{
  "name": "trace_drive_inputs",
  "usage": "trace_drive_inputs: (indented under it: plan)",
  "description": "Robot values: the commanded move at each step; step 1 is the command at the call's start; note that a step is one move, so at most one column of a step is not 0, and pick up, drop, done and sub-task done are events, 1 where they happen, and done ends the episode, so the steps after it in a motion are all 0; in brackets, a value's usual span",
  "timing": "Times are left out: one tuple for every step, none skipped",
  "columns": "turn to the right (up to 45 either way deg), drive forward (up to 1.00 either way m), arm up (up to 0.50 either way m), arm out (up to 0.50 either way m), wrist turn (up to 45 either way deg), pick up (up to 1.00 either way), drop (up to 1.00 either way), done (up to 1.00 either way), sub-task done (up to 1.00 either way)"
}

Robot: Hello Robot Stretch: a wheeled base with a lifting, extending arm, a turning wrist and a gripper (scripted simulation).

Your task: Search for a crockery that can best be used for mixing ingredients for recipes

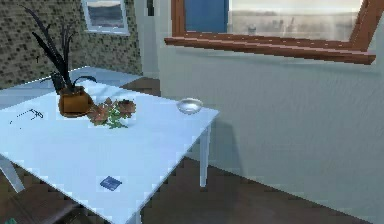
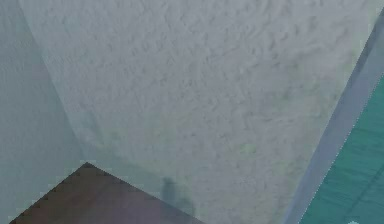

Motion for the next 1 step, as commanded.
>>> trace_drive_inputs:
  plan:
    - [0.0, 0.0, 0.0, 0.0, 0.0, 0.0, 0.0, 1.0, 0.0]
